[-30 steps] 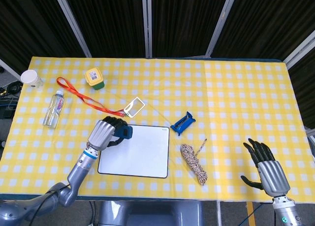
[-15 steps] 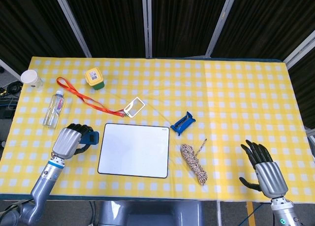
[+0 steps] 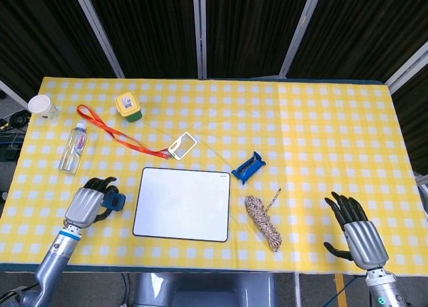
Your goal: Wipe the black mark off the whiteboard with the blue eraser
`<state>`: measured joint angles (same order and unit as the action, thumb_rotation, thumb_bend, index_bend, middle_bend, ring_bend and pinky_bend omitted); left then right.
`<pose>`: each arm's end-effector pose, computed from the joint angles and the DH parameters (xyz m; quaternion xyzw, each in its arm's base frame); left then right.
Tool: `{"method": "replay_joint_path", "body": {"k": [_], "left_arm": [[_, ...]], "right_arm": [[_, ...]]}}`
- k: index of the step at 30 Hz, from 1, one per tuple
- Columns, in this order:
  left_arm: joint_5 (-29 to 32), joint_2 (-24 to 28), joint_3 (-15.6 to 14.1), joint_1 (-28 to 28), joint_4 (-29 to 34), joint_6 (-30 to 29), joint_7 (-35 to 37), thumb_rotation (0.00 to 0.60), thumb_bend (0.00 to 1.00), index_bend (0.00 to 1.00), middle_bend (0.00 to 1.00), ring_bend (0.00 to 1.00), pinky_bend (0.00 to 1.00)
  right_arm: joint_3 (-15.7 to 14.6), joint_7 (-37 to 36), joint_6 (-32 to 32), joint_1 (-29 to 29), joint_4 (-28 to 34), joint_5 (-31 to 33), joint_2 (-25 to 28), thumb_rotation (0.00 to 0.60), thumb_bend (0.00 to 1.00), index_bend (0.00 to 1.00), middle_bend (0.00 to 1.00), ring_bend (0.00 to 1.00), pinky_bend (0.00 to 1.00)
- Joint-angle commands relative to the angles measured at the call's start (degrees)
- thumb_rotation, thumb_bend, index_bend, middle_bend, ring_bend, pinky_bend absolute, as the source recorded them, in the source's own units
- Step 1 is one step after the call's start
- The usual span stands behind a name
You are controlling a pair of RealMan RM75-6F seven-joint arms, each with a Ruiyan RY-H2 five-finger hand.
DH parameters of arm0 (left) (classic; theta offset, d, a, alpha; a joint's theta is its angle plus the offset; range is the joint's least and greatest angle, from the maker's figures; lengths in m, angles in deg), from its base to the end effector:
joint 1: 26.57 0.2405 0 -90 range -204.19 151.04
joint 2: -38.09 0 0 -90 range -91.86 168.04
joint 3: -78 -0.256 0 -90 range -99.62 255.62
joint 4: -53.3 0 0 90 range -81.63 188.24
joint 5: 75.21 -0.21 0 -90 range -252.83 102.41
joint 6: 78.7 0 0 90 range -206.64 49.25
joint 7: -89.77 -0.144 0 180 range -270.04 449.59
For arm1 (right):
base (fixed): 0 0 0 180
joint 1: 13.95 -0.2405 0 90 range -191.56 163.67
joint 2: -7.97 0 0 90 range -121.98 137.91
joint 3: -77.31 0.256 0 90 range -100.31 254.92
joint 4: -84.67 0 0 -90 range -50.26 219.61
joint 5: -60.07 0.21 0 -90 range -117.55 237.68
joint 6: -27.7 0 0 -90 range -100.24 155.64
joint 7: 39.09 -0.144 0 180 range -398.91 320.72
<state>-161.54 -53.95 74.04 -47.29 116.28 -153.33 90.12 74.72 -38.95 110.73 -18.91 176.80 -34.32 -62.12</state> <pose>-0.3009 0.2456 0.0011 -0.7151 -0.3588 -0.3647 0.4764 -0.2893 -0.1577 0.1019 0.6448 -0.4179 0.4035 0.4969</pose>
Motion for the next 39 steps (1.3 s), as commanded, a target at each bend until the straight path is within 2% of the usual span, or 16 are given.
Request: {"method": "replay_joint_path", "body": {"k": [1, 6, 12, 15, 17, 19, 23, 32, 39], "left_arm": [[0.47, 0.51, 0.08, 0.37, 1.09, 0.72, 0.18, 0.6, 0.42, 0.16, 0.0, 0.05, 0.07], [1.35, 2.71, 0.17, 0.88, 4.59, 2.17, 0.72, 0.6, 0.33, 0.07, 0.0, 0.0, 0.0], [0.92, 5.56, 1.0, 1.67, 8.6, 0.22, 1.08, 0.6, 0.26, 0.01, 0.0, 0.0, 0.0], [0.04, 7.36, 1.82, 2.55, 11.58, -3.01, 1.89, 0.6, 0.23, 0.0, 0.0, 0.0, 0.0], [-1.49, 9.27, 2.3, 3.89, 14.62, -7.2, 2.67, 0.6, 0.23, 0.0, 0.0, 0.0, 0.0], [-3.74, 11.54, 2.15, 7.1, 16.87, -14.48, 2.17, 0.6, 0.22, 0.0, 0.0, 0.0, 0.0], [-4.43, 13.51, 1.16, 10.31, 17.97, -18.19, -0.22, 0.6, 0.2, 0.0, 0.0, 0.0, 0.0], [-2.28, 16.42, 1.52, 12.67, 19.48, -18.6, 1.62, 0.6, 0.2, 0.0, 0.0, 0.0, 0.0], [0.17, 16.76, 1.49, 13.68, 19.08, -15.76, 1.7, 0.6, 0.2, 0.0, 0.0, 0.0, 0.0]], "right_arm": [[-0.21, 0.5, -0.16, -0.05, -0.14, -0.28, -0.29, 0.6, 0.07, 0.01, 0.0, 0.0, 0.0], [-0.36, 1.06, -0.03, 0.05, -0.15, -0.48, -0.52, 0.6, 0.07, 0.01, 0.0, 0.0, 0.0], [-0.3, 0.99, 0.76, 0.24, 0.1, -0.89, -0.34, 0.6, 0.07, 0.01, 0.0, 0.0, 0.0], [-0.19, 0.84, 1.25, 0.34, 0.24, -1.1, -0.17, 0.6, 0.07, 0.01, 0.0, 0.0, 0.0], [-0.11, 0.59, 1.69, 0.44, 0.33, -1.23, 0.04, 0.6, 0.07, 0.01, 0.0, 0.0, 0.0], [0.18, 0.26, 2.24, 0.5, 0.46, -1.27, 0.32, 0.6, 0.07, 0.01, 0.0, 0.0, 0.0], [0.35, 0.0, 2.51, 0.45, 0.44, -1.42, 0.48, 0.6, 0.07, 0.01, 0.0, 0.0, 0.0], [0.47, 0.16, 3.56, 0.61, 0.63, -2.22, 0.7, 0.6, 0.07, 0.0, 0.0, 0.0, 0.0], [0.36, 0.55, 3.95, 0.86, 0.67, -2.48, 0.72, 0.6, 0.07, 0.0, 0.0, 0.0, 0.0]]}}
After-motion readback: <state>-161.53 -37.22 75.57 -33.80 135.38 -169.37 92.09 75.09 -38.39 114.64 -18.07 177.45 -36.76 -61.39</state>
